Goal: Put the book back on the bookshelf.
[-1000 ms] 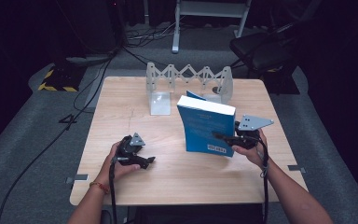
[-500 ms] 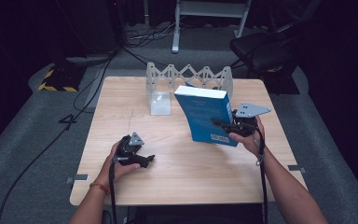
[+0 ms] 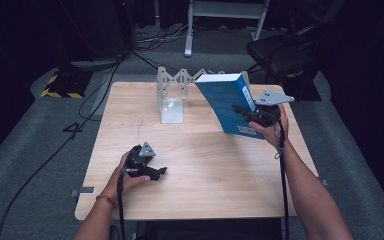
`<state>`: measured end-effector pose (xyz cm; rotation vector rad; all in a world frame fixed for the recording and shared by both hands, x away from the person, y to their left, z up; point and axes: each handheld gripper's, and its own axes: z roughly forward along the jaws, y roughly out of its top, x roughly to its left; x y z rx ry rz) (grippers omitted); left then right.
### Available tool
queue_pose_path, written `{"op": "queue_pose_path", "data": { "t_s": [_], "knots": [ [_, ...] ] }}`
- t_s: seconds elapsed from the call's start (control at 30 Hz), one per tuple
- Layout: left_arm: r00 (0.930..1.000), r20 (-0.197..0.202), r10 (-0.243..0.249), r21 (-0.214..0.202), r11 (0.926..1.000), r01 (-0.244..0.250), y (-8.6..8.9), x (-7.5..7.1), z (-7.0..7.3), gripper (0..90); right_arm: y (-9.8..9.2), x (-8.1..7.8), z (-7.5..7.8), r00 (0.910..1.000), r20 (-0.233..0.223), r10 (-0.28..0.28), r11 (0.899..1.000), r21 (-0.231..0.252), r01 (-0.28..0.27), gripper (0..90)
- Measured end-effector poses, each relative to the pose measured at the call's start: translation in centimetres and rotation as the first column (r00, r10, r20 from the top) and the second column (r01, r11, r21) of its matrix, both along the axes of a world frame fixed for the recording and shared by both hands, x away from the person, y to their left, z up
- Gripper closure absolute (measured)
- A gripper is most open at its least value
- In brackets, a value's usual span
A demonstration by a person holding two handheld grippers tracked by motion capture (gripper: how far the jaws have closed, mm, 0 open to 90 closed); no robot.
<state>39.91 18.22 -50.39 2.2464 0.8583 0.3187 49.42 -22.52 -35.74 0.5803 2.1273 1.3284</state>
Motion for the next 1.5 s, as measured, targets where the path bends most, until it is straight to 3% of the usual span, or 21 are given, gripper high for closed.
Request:
{"op": "queue_pose_path", "data": {
  "t_s": [0.13, 0.17, 0.23, 0.3, 0.47, 0.6, 0.67, 0.8, 0.83, 0.9, 0.93, 0.97, 1.03, 1.07, 1.2, 1.37, 1.43, 1.5],
  "knots": [
    [1.0, 0.002, -0.003, 0.001, 1.0, 0.003, 0.0, 0.0, 0.0, 15.4, -0.5, 1.0, 0.0, 0.998, 0.005, -0.062, 0.997, 0.043, 0.062, 61.9],
    [1.0, 0.001, -0.005, 0.001, 1.0, 0.005, 0.0, 0.0, 0.0, 15.4, -0.5, 1.4, -0.3, 0.9947, 0.004, -0.102, 0.993, 0.06, 0.102, 61.9],
    [1.0, 0.001, -0.005, 0.001, 1.0, 0.005, 0.0, 0.0, 0.0, 15.4, -0.5, 1.5, -0.4, 0.9938, 0.003, -0.112, 0.992, 0.068, 0.111, 61.9],
    [1.0, 0.002, -0.008, 0.001, 1.0, 0.008, 0.0, 0.0, 0.0, 15.4, -0.2, 2.0, -1.0, 0.9871, 0.01, -0.16, 0.985, 0.073, 0.159, 61.9],
    [0.9999, 0.0, -0.012, 0.001, 0.9999, 0.012, 0.0, -0.1, 0.0, 15.4, 0.6, 2.8, -2.7, 0.98, -0.006, -0.199, 0.975, 0.096, 0.198, 61.8],
    [0.9999, 0.0, -0.013, 0.002, 0.9999, 0.013, 0.0, -0.1, 0.0, 15.4, 1.0, 2.6, -3.5, 0.9757, -0.004, -0.219, 0.967, 0.131, 0.218, 61.8],
    [0.9999, 0.0, -0.013, 0.001, 0.9999, 0.013, 0.0, -0.1, 0.0, 15.4, 1.3, 2.2, -4.1, 0.9692, -0.001, -0.246, 0.957, 0.16, 0.243, 61.8],
    [0.9999, 0.002, -0.016, 0.002, 0.9999, 0.016, 0.0, -0.1, 0.0, 15.4, 1.1, 1.2, -4.7, 0.9599, 0.034, -0.278, 0.947, 0.174, 0.268, 61.7],
    [0.9999, 0.003, -0.015, 0.003, 0.9999, 0.015, 0.0, -0.1, 0.0, 15.4, 0.7, 0.9, -5.0, 0.952, 0.03, -0.305, 0.935, 0.201, 0.293, 61.7],
    [0.9999, 0.002, -0.016, 0.002, 0.9999, 0.016, 0.0, -0.1, 0.0, 15.4, 0.2, 0.8, -5.3, 0.9476, 0.017, -0.319, 0.924, 0.23, 0.307, 61.7],
    [0.9999, 0.002, -0.016, 0.002, 0.9999, 0.016, 0.0, -0.1, 0.0, 15.4, 0.2, 0.8, -5.3, 0.9476, 0.017, -0.319, 0.924, 0.23, 0.307, 61.7],
    [0.9999, 0.004, -0.014, 0.001, 0.9999, 0.014, -0.1, -0.1, 0.0, 15.4, -0.2, 0.6, -5.6, 0.9396, 0.012, -0.342, 0.908, 0.26, 0.327, 61.6],
    [0.9999, 0.003, -0.014, 0.002, 0.9999, 0.014, -0.1, -0.1, 0.0, 15.4, -0.3, 0.5, -5.7, 0.9368, 0.013, -0.35, 0.904, 0.268, 0.333, 61.6],
    [0.9999, 0.003, -0.014, 0.002, 0.9999, 0.014, -0.1, -0.1, 0.0, 15.4, -0.4, 0.4, -6.0, 0.9273, 0.02, -0.374, 0.893, 0.28, 0.354, 61.6],
    [0.9999, 0.003, -0.015, 0.001, 0.9999, 0.015, -0.1, -0.1, 0.0, 15.4, -0.4, 0.7, -6.3, 0.9239, 0.02, -0.382, 0.883, 0.302, 0.359, 61.6],
    [0.9998, 0.003, -0.018, 0.001, 0.9998, 0.018, -0.1, -0.2, 0.0, 15.4, 0.1, 1.7, -6.5, 0.9174, -0.01, -0.398, 0.855, 0.358, 0.375, 61.6],
    [0.9998, 0.003, -0.02, 0.001, 0.9998, 0.02, -0.1, -0.2, 0.0, 15.4, 0.7, 2.1, -6.8, 0.9094, 0.007, -0.416, 0.85, 0.357, 0.386, 61.6],
    [0.9997, 0.004, -0.024, 0.002, 0.9997, 0.024, -0.1, -0.2, 0.0, 15.4, 0.8, 2.2, -7.0, 0.911, 0.01, -0.412, 0.85, 0.365, 0.381, 61.4]
  ]
}}
